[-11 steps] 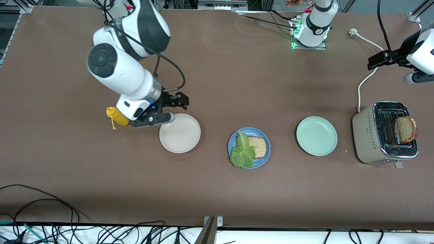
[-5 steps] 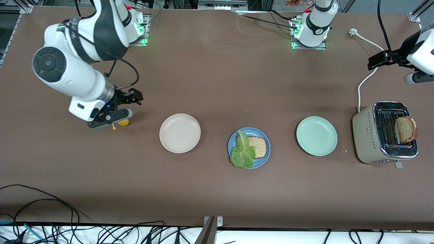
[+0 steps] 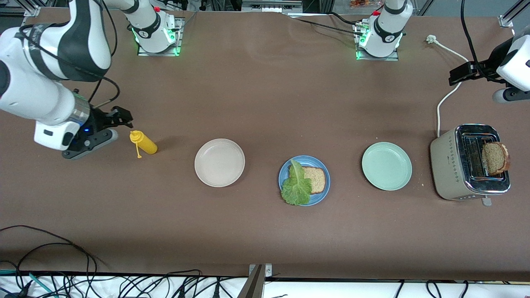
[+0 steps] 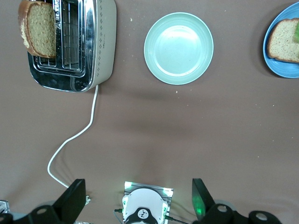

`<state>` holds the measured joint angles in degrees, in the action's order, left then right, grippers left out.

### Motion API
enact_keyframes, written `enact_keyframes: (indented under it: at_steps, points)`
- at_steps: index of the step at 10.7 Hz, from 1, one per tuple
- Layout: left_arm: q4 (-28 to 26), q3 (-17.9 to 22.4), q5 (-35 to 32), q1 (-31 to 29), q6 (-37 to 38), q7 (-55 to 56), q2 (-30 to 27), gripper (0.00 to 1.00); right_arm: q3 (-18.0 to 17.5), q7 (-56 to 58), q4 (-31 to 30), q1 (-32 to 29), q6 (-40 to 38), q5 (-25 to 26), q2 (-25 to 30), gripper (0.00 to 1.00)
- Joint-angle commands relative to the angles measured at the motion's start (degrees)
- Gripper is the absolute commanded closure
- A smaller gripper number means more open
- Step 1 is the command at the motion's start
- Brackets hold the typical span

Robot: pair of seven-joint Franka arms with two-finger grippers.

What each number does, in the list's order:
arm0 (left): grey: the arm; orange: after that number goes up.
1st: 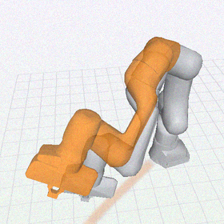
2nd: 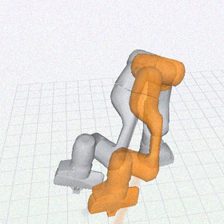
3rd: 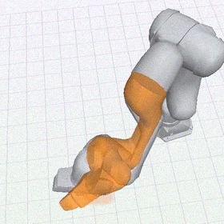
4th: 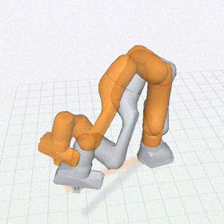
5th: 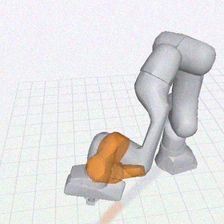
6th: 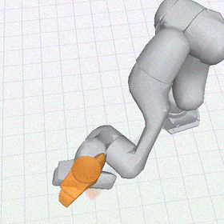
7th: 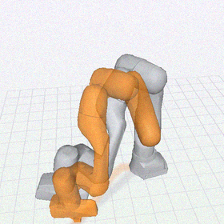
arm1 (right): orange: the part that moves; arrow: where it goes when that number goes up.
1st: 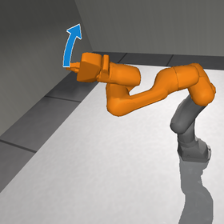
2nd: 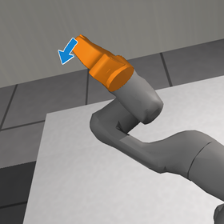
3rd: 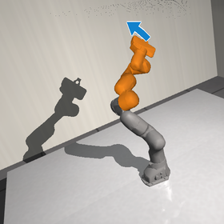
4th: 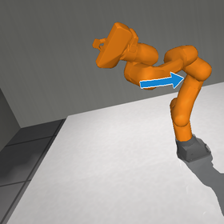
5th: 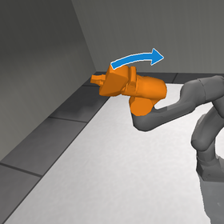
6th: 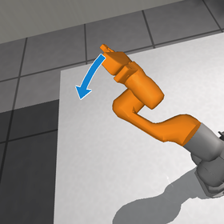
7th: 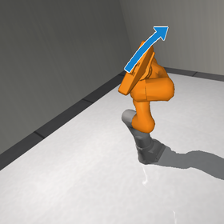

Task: Make sandwich in blue plate with both arms
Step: 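Lift the right gripper and move it toward the yellow mustard bottle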

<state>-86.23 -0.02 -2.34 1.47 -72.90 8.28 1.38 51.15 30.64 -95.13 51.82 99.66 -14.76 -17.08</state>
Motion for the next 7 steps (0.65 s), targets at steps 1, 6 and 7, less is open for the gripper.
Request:
enact_keyframes:
  at_steps: [1,6,7]
  points:
    - [1.94,-0.24,-1.61,-0.15,1.36,0.07,0.90,0.00,3.60,10.46,-8.57,1.00,8.68,0.87,2.92,0.00]
    - [1.94,-0.24,-1.62,-0.15,1.36,0.07,0.90,0.00,4.93,20.60,-12.54,0.92,14.86,-0.09,4.77,0.00]
    - [1.94,-0.24,-1.79,-0.15,1.36,0.07,0.90,0.00,4.93,20.60,-12.54,0.92,15.47,-0.09,4.77,0.00]
